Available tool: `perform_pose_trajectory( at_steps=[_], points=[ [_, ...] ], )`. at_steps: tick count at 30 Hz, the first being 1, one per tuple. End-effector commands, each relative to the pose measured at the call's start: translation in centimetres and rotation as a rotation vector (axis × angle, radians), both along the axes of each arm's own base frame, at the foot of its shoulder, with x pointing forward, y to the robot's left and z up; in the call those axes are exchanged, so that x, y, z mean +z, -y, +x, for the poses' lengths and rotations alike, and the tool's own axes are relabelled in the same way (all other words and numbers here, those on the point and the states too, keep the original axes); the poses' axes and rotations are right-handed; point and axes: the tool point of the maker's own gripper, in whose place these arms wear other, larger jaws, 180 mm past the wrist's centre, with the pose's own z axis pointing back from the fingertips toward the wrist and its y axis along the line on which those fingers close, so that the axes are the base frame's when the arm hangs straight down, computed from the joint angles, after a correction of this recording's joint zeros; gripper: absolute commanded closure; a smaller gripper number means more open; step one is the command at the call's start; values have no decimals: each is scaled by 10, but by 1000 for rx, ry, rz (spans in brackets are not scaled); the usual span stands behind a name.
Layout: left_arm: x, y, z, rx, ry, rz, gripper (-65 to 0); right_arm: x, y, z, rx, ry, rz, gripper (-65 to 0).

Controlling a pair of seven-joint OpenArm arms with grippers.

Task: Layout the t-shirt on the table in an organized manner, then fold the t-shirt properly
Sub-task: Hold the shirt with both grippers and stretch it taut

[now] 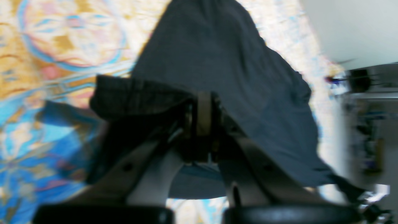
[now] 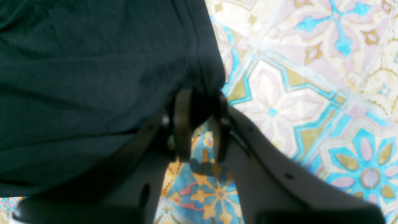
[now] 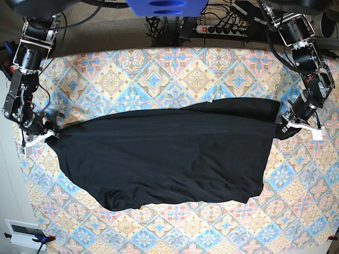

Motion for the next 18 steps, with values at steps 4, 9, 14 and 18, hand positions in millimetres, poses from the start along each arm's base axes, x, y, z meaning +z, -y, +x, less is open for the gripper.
perform_pose_trajectory(
  at_steps=[4, 9, 14, 18],
  points=[
    [0, -14, -6, 5, -19, 86, 0, 22, 11, 11, -7, 59, -25, -106],
    [-25, -10, -19, -42, -125, 177, -27, 21, 10, 11, -5, 55, -24, -106],
    [-34, 10, -29, -164, -208, 166, -146, 20, 9, 11, -4, 53, -22, -106],
    [-33, 7, -34, -192, -238, 164, -209, 20, 9, 11, -4, 53, -22, -106]
  ],
)
